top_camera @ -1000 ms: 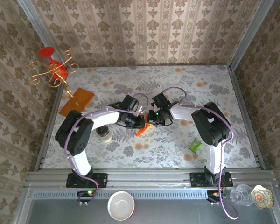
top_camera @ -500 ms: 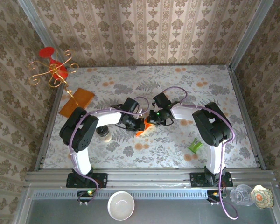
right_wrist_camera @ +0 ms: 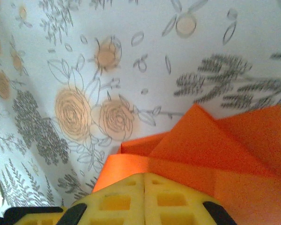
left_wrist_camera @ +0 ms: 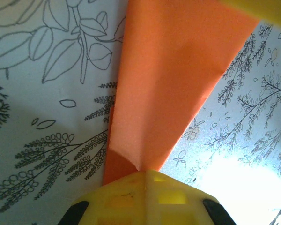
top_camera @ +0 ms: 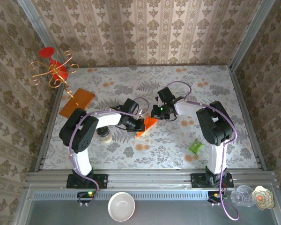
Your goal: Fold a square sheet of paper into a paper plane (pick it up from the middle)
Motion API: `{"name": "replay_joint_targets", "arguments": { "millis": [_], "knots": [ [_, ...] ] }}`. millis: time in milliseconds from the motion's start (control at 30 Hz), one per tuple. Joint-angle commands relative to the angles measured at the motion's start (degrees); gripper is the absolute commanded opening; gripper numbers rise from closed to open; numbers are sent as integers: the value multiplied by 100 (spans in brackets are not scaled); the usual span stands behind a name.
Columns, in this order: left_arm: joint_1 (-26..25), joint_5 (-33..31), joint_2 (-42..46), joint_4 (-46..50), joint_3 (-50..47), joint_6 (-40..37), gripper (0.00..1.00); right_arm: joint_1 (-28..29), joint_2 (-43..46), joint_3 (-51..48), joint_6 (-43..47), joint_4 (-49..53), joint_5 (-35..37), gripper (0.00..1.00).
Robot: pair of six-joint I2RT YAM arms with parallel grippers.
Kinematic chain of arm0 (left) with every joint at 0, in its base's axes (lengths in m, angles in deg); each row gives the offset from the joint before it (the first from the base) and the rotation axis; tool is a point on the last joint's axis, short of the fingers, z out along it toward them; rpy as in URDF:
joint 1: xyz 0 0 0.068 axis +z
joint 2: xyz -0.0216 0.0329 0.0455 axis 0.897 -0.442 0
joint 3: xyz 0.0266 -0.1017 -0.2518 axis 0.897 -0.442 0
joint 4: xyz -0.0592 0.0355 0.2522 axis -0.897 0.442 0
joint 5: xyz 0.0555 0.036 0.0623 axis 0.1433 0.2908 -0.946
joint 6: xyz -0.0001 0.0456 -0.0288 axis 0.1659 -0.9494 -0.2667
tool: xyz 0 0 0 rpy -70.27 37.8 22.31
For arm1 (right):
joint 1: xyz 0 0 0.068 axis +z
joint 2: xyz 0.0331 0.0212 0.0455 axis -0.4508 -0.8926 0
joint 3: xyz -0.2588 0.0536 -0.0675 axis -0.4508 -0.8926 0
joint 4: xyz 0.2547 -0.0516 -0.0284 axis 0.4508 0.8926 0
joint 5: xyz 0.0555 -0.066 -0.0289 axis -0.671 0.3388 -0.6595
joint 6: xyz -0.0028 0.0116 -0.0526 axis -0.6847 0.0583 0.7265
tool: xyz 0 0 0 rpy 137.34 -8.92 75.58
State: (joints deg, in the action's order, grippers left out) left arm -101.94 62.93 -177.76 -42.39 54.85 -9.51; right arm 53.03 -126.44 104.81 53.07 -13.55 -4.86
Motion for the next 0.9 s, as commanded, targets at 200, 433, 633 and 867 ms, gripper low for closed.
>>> {"name": "replay_joint_targets", "arguments": {
  "millis": [200, 433, 633, 867],
  "knots": [
    [29, -194, -63, 445, -303, 21, 0, -334, -196, -399, 227, -454, -409, 6],
    [38, -159, -72, 420, -370, 29, 0, -696, -371, -466, 343, -584, -555, 6],
    [47, -149, -72, 403, -353, 43, 0, -668, 387, -424, 308, -517, -704, 8],
    [47, -158, -81, 389, -328, 72, 0, 145, 984, -851, -79, -610, -108, 9]
  ]
}}
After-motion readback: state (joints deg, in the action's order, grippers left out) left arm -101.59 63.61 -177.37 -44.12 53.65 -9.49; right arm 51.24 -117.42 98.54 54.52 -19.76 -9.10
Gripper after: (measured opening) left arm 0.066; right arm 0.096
